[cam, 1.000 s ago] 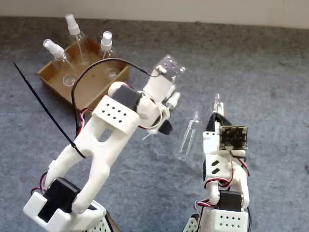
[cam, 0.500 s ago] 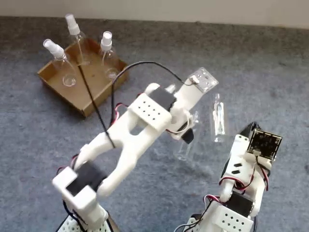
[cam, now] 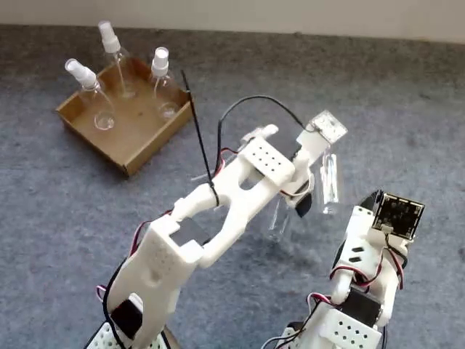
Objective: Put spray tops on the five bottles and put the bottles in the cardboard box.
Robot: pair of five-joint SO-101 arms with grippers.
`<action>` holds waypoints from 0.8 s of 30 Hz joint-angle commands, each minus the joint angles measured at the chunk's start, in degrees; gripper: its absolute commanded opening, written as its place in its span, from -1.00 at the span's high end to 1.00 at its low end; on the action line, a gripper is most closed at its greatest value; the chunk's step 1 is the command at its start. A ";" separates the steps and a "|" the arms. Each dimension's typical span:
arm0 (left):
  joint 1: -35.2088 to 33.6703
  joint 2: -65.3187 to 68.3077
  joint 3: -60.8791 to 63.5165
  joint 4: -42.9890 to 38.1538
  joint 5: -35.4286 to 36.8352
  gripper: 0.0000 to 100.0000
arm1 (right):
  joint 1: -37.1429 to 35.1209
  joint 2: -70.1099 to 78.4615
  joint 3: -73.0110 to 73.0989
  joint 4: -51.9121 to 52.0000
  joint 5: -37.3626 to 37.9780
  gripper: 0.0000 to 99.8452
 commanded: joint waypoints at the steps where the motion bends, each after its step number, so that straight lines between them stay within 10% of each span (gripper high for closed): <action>1: -2.07 3.82 -6.37 0.44 0.70 0.45 | 0.75 -0.75 7.43 0.22 0.09 0.99; 14: -5.67 6.11 -8.57 0.70 0.35 0.87 | 0.66 -0.75 7.43 0.22 0.09 0.99; 24: -6.20 5.93 -27.91 21.19 0.26 0.80 | 0.40 -0.66 7.43 0.22 0.09 0.99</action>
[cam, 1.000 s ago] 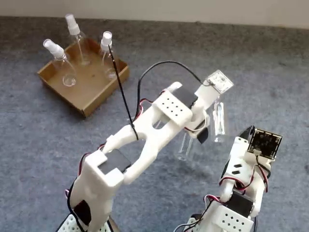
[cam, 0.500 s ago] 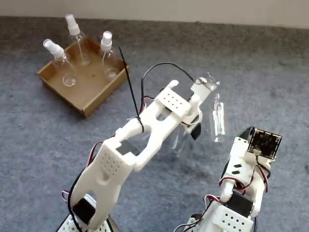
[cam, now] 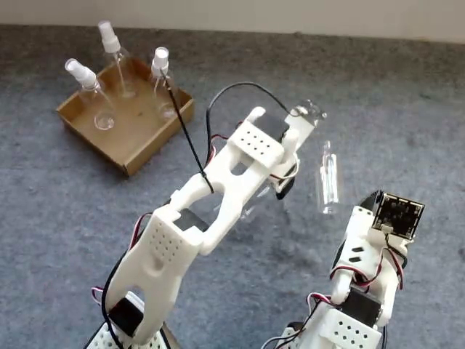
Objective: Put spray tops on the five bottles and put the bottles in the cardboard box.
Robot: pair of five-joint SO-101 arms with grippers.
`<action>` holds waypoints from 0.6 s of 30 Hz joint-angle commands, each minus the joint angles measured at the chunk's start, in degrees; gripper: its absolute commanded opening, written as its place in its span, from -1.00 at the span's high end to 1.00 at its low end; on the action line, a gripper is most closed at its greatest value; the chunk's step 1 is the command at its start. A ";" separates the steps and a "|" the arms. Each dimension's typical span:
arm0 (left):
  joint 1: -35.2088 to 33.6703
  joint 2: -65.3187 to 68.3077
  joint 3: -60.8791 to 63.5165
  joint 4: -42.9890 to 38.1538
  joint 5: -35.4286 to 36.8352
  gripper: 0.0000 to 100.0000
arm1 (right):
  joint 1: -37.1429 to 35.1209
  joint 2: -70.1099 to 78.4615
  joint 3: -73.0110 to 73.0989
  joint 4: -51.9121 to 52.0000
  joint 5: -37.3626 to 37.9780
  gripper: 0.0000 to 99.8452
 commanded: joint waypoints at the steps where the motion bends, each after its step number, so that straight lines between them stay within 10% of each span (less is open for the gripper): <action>1: -1.71 -1.19 -13.76 8.35 0.26 0.80 | 0.40 -0.66 7.43 0.13 0.09 0.99; 18: -8.40 -22.64 -9.45 8.79 0.35 0.80 | -3.12 -0.66 7.87 1.45 0.18 0.99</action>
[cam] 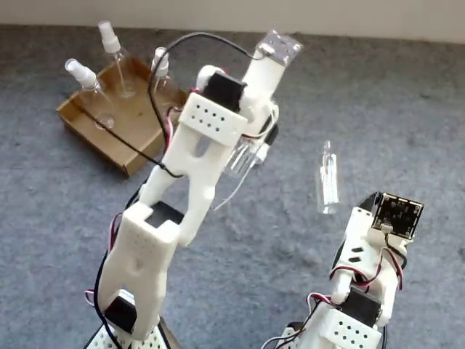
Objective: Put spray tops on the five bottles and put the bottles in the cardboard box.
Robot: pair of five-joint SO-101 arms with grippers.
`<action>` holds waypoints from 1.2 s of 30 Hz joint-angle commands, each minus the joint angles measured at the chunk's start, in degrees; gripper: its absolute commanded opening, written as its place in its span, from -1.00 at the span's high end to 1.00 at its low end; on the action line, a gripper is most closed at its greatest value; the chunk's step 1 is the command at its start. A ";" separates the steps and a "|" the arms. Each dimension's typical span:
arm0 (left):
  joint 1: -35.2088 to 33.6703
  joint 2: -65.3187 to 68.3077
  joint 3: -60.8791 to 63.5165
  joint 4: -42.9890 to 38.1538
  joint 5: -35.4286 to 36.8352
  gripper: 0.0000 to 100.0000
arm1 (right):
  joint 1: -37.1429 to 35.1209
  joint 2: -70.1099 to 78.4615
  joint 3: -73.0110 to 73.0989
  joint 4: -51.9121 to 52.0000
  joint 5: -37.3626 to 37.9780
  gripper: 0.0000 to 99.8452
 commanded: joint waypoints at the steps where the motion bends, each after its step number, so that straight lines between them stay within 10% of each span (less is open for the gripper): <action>1: 0.22 -17.19 11.65 0.44 0.35 0.80 | -4.18 -0.66 7.87 0.22 0.18 0.99; 15: -0.04 -59.82 59.82 -2.90 0.09 0.79 | -15.52 -0.75 7.87 3.74 0.53 0.94; 36: -0.04 -94.29 123.12 -55.03 0.35 0.79 | -26.51 -0.48 -18.95 26.68 0.26 0.80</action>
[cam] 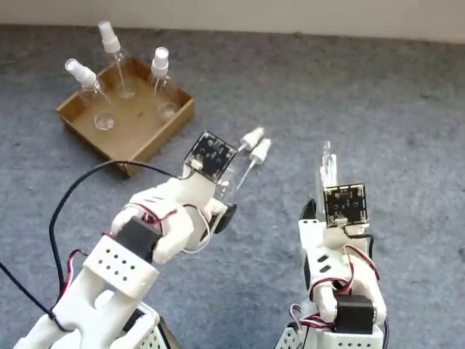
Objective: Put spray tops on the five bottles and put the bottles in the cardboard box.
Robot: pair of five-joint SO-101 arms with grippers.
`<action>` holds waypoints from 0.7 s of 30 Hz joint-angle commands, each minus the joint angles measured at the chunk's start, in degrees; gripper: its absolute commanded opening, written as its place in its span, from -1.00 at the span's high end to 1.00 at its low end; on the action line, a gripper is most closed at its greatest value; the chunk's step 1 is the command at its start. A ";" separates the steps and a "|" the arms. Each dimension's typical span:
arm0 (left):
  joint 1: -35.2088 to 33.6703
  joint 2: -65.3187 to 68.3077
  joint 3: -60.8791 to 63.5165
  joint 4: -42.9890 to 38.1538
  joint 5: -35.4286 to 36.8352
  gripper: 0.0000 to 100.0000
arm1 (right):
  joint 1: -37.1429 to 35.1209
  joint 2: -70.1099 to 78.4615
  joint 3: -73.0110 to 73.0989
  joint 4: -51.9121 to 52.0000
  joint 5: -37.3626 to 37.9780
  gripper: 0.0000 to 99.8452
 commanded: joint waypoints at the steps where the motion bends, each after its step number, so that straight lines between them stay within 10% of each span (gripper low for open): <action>1: -0.40 -6.90 5.67 -8.62 0.44 0.79 | -0.92 0.13 -4.35 0.13 0.44 0.80; 21: -6.11 -25.19 25.98 -27.16 0.62 0.80 | -13.32 59.65 -36.18 -5.49 -11.16 0.80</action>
